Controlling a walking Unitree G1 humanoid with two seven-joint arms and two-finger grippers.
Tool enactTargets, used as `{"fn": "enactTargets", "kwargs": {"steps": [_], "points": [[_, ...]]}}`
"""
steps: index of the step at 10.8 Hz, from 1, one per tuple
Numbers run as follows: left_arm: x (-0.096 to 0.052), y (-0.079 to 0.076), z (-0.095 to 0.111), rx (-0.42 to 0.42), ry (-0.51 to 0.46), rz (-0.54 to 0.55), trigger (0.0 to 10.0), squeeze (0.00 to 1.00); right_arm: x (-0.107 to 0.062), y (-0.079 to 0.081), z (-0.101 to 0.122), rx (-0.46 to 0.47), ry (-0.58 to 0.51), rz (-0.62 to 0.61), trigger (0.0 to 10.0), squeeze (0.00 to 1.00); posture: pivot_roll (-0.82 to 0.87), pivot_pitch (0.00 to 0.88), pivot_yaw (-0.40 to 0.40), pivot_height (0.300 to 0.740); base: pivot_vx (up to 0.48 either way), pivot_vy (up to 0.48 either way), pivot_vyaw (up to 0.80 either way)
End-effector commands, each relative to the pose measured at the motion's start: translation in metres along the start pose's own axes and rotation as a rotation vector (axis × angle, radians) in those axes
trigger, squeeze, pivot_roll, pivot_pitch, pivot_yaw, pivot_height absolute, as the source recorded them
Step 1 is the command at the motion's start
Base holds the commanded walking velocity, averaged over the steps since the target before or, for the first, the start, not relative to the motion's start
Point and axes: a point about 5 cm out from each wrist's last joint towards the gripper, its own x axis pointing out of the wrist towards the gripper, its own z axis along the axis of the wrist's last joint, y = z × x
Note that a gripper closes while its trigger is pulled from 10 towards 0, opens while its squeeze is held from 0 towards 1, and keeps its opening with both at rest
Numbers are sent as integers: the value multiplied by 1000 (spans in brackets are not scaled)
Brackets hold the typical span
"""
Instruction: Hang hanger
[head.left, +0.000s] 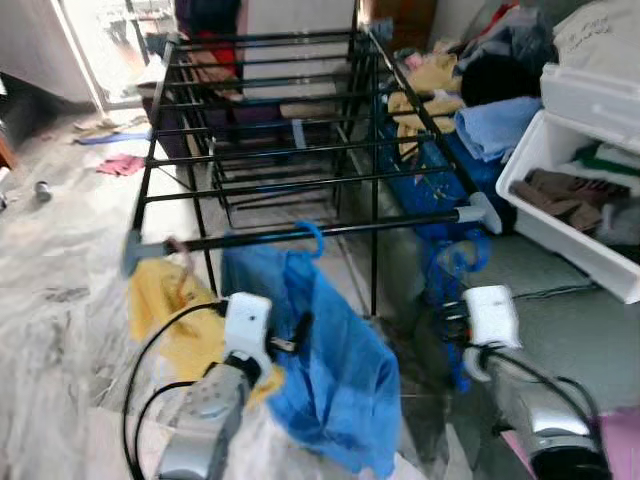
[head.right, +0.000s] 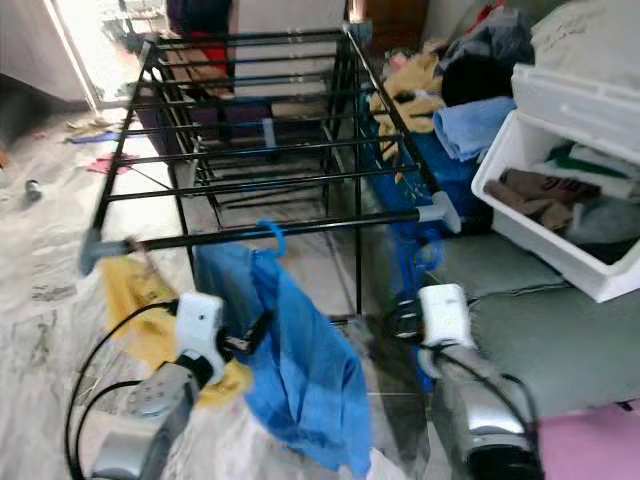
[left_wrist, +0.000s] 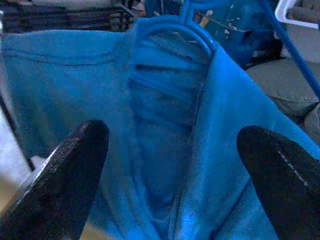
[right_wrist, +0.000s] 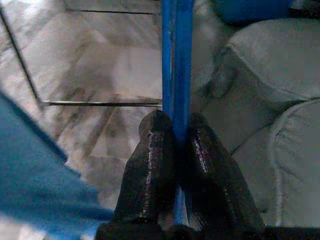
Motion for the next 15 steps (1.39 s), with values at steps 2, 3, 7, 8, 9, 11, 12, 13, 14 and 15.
{"fn": "enactTargets", "kwargs": {"steps": [2, 3, 7, 8, 9, 11, 12, 13, 14, 15], "points": [[1, 2, -1, 6, 11, 12, 10000, 0, -1, -1, 8, -20, -35, 8, 10000, 0, -18, 0, 3, 740, 0, 0, 0], [1, 2, -1, 6, 12, 10, 10000, 0, 0, -1, 12, -26, -44, 14, 10000, 0, -18, 0, 3, 740, 0, 0, 0], [0, 2, 0, 12, 3, 8, 10000, 0, 7, -1, 30, -37, -64, 29, 10000, 0, -7, 0, 0, 740, 0, 0, 0], [0, 2, 0, 12, 5, 9, 10000, 0, 7, 0, 30, -37, -64, 32, 10000, 0, -7, 0, 0, 740, 0, 0, 0], [-1, 3, 0, 16, 7, 7, 10000, 0, 9, 5, 35, -31, -75, 59, 10000, 0, -6, 0, 2, 740, 0, 0, 0], [-2, 2, 0, 14, 3, -1, 10000, 0, 9, 6, 36, -31, -77, 71, 10000, 0, -6, 0, 1, 740, 0, 0, 0], [-2, 2, -1, 15, 5, -1, 10000, 0, 8, 7, 33, -31, -70, 77, 10000, 0, -6, 0, 0, 740, 0, 0, 0], [-3, 2, -1, 12, 10, 8, 10000, 0, 7, 7, 31, -32, -64, 77, 10000, 0, -6, 0, 0, 740, 0, 0, 0], [-3, 4, -3, 17, 24, 25, 10000, 0, 8, 7, 31, -32, -60, 79, 10000, 0, -5, 0, 1, 740, 0, 0, 0], [-3, 5, -3, 24, 24, 32, 10000, 0, 8, 7, 32, -35, -62, 83, 10000, 0, -4, 0, 2, 740, 0, 0, 0]]}}
